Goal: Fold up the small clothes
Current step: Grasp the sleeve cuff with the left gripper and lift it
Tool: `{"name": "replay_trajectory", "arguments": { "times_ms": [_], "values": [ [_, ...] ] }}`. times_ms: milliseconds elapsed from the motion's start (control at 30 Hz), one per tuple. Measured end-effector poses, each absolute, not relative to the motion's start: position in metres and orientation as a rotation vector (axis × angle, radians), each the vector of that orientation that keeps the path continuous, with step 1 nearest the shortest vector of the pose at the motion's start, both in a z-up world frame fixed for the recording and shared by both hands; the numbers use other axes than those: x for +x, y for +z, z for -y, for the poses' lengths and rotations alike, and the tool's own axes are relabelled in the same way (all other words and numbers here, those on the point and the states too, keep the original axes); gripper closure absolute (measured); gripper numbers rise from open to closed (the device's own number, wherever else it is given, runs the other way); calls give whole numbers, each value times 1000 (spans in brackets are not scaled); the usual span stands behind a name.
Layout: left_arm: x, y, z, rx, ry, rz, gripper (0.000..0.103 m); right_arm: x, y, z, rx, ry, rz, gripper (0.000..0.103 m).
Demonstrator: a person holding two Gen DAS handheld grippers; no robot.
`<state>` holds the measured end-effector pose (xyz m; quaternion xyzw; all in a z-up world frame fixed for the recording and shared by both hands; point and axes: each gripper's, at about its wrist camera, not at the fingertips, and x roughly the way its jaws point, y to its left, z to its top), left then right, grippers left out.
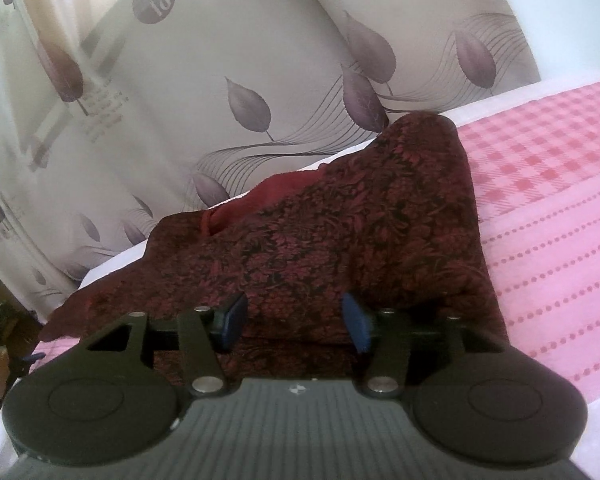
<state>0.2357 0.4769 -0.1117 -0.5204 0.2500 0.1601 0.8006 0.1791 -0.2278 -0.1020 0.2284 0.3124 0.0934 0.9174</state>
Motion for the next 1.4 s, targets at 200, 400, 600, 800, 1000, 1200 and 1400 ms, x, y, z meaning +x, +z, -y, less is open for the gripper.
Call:
{"name": "replay_trajectory", "arguments": {
  "times_ms": [200,400,600,800,1000,1200,1400],
  "values": [
    [270,-116,-489,-1029,338,-554,67,178,-102,229,486,196,-635,48],
    [252,-123,-479,-1060,300,-372,95,177,-102,229,489,195,-633,48],
    [246,-48,-406,-854,123,-270,95,176,-104,238,559,203,-622,48],
    [249,21,-299,-725,-119,-241,95,172,-106,247,632,203,-596,48],
    [259,23,-185,-707,-354,-323,95,167,-112,262,734,212,-564,48],
    [264,-14,-86,-638,-493,-447,95,163,-121,281,867,210,-525,48],
    [274,-54,-25,-507,-531,-539,94,161,-125,289,927,222,-496,48]
  ]
}}
